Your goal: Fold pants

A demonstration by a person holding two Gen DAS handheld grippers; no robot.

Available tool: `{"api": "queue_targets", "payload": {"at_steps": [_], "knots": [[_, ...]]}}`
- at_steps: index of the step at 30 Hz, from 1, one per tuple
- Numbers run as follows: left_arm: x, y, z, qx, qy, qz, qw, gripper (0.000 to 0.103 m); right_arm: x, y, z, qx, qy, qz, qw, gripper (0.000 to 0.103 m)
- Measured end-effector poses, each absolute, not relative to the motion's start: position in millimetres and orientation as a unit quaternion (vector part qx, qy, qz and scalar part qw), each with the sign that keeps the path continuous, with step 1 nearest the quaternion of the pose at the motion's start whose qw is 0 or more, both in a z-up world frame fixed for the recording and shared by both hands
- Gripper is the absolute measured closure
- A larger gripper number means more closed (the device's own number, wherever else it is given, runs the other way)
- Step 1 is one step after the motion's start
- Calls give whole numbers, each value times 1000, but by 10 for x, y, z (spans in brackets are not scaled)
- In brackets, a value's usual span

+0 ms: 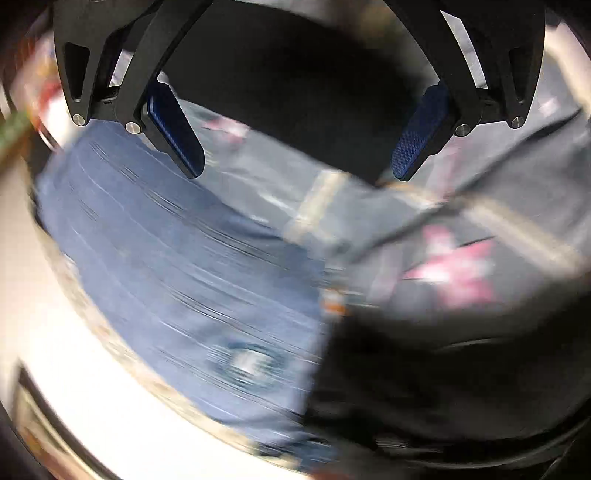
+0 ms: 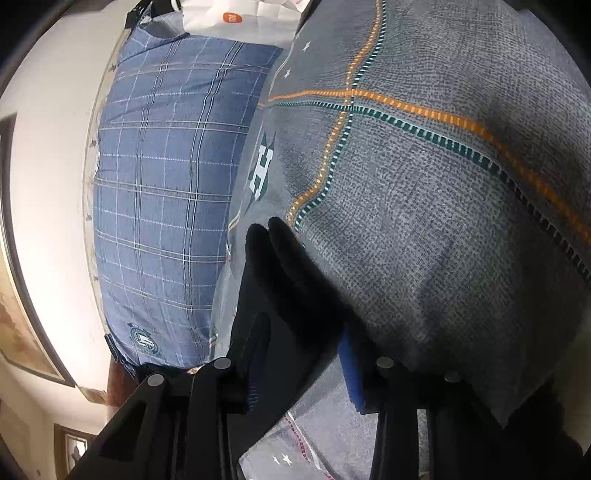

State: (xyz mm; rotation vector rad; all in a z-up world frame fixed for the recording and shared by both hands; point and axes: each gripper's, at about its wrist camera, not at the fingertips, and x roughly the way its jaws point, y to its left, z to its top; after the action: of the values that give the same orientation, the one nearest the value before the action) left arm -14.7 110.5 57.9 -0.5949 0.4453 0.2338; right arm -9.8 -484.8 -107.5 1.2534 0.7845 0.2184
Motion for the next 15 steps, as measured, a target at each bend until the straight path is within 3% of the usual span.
{"api": "queue_targets", "payload": {"at_steps": [5,8,11,15], "knots": [[447,728,309,-286,317,-80,901,1,-97,-4816,-1054,564,362,102,735,74],[501,506,59,-232,359,-70,901,1,-87,-4793,-1041,554,366,101,741,84],[586,439,-133,-247,404,-96,876,2,-68,-4757,-1020,543,371,97,747,87],[541,481,-205,-259,408,-89,871,2,-48,-4698,-912,517,365,97,769,93]]}}
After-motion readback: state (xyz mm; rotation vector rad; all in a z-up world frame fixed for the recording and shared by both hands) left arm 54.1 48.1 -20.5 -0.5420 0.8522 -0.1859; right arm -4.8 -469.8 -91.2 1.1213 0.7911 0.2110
